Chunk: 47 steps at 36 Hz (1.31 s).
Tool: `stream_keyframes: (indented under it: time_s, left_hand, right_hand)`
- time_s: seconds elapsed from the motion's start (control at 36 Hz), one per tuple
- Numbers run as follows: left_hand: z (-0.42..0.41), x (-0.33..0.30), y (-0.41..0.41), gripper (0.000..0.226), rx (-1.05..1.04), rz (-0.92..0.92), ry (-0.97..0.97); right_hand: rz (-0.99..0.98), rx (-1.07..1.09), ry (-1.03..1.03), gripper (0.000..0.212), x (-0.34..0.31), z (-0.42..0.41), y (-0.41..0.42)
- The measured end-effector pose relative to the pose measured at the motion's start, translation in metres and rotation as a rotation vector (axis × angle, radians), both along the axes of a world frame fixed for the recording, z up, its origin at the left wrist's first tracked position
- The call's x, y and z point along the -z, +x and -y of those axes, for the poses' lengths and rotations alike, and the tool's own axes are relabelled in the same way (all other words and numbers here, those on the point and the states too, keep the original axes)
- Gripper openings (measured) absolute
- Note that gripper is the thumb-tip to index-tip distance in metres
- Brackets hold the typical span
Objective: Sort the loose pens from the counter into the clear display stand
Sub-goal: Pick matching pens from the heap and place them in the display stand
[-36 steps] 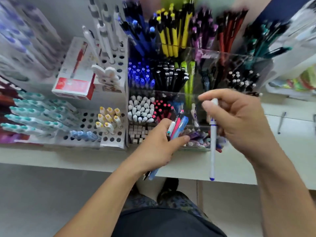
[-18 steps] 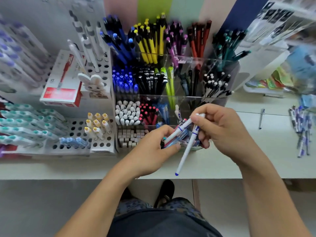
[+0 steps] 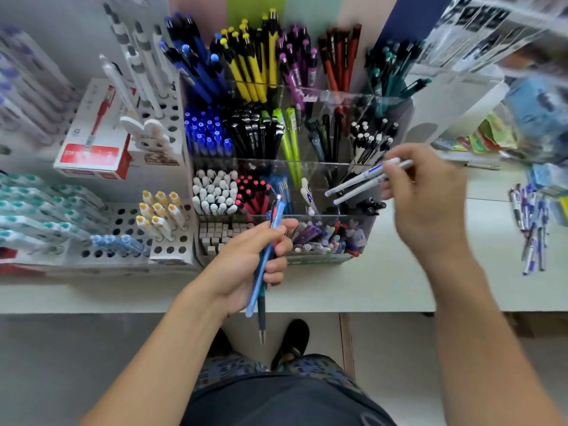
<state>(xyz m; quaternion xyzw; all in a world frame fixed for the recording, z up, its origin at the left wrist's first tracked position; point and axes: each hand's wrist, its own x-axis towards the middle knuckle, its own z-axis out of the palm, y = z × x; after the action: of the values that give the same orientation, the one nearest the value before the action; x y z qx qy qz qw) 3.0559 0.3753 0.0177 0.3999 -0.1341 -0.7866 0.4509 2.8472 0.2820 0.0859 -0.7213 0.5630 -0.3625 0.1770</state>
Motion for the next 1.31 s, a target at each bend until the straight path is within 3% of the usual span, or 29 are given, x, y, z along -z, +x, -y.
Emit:
stream_keyframes:
  time_s: [0.17, 0.28, 0.44, 0.56, 0.67, 0.81, 0.89, 0.97, 1.08, 1.19, 1.31]
  left_hand:
    - [-0.002, -0.006, 0.000, 0.043, -0.029, -0.256, 0.033]
    - [0.000, -0.004, -0.001, 0.034, -0.020, -0.157, -0.010]
    - [0.001, -0.009, 0.001, 0.032, 0.038, -0.007, -0.073]
    - [0.005, -0.007, 0.001, 0.026, 0.062, 0.146, -0.127]
    - [0.007, -0.006, -0.001, 0.016, 0.172, 0.337, -0.224]
    - [0.009, -0.003, -0.005, 0.026, 0.166, 0.418, -0.205]
    - [0.010, -0.002, -0.002, 0.027, 0.078, 0.400, -0.150]
    - [0.011, 0.000, 0.005, 0.029, -0.005, 0.357, -0.121]
    - [0.010, 0.001, 0.011, 0.029, -0.061, 0.284, -0.099]
    - [0.011, 0.000, 0.014, 0.026, -0.074, 0.200, -0.101]
    - [0.009, 0.000, 0.015, 0.019, -0.054, 0.205, -0.116]
  right_hand:
    - [-0.230, -0.005, 0.037, 0.010, 0.056, 0.004, 0.041]
    - [-0.397, -0.001, 0.231, 0.015, 0.073, 0.009, 0.057]
    - [-0.338, -0.111, 0.286, 0.026, 0.064, 0.015, 0.058]
    - [-0.139, -0.098, 0.222, 0.027, 0.034, 0.000, 0.048]
    - [0.228, -0.188, 0.678, 0.028, 0.027, -0.021, 0.056]
    - [0.406, -0.149, 0.813, 0.025, 0.036, -0.024, 0.058]
    - [0.558, -0.057, 0.688, 0.016, 0.022, -0.012, 0.049]
    - [0.620, -0.001, 0.355, 0.013, 0.003, 0.003, 0.035]
    - [0.324, -0.087, 0.048, 0.010, 0.006, 0.012, 0.037]
    - [0.012, -0.170, 0.028, 0.010, 0.042, 0.011, 0.061]
    - [-0.150, -0.215, 0.042, 0.019, 0.070, 0.012, 0.077]
